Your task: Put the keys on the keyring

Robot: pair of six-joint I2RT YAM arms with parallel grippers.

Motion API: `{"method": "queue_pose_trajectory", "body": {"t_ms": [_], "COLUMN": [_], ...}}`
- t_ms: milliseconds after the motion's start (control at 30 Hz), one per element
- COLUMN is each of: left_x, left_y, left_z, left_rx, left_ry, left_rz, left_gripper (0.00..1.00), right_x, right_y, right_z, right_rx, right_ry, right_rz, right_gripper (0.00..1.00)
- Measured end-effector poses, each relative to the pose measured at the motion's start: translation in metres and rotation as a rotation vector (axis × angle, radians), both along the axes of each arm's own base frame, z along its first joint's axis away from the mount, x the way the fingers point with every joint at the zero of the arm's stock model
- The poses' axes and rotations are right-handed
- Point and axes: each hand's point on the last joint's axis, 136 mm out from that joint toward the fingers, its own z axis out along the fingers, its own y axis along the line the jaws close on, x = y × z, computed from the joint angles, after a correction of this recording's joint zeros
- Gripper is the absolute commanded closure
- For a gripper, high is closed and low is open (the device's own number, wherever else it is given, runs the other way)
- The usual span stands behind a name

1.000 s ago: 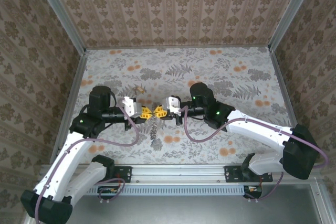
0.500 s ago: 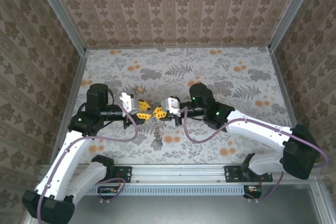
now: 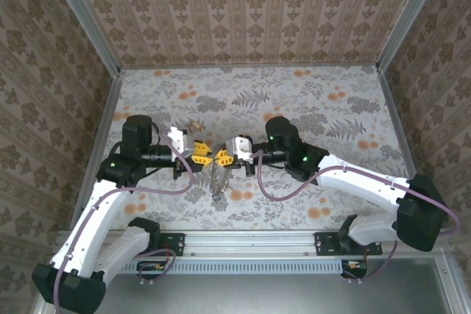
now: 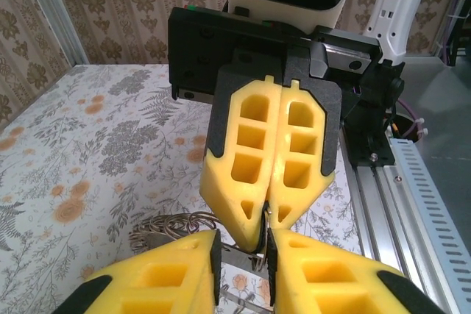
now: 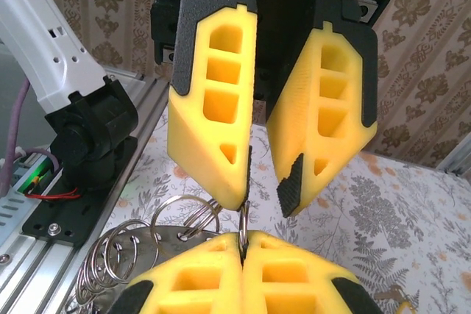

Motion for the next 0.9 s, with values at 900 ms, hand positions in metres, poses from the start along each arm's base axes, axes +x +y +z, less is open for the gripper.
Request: {"method": "queue_pose_trajectory", "body": {"t_ms": [900], "left_x": [0.000], "left_y": [-0.005], "left_z": [-0.013], "left_rx": [0.047], "left_ry": [-0.002], "left_rz": [-0.026], "left_gripper": [0.82], "right_x": [0.002], "right_y": [0.000], "right_z": [0.000], "right_rx": [0.000], "right_ry": [0.016], "right_rz": [-0.013], "right_gripper": [1.00]}}
